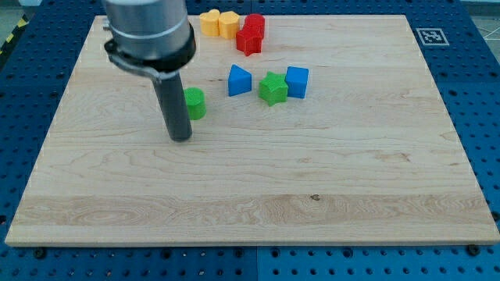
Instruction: Push the green circle towards bottom left
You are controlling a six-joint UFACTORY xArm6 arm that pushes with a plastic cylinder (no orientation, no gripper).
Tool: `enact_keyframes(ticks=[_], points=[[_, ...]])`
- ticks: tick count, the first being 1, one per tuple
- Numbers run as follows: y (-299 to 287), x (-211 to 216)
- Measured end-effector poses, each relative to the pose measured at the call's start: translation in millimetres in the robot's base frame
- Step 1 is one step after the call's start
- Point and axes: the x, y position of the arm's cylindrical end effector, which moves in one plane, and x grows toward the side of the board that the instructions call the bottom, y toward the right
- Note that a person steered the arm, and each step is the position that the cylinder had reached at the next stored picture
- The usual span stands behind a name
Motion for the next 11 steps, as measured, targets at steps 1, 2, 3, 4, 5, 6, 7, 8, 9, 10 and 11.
enact_keyframes(ticks=[1, 2, 3, 4, 5, 6, 7, 8, 9, 10, 11], points=[[-0.6, -26.9], [-1.3, -42.7], [-26.4, -74.0], [-19.1, -104.2], [12.8, -98.5], [35.6, -77.5], [48.0, -55.0], [60.1, -21.8], [65.3, 9.4], [62.1, 33.1], [33.0, 44.8]])
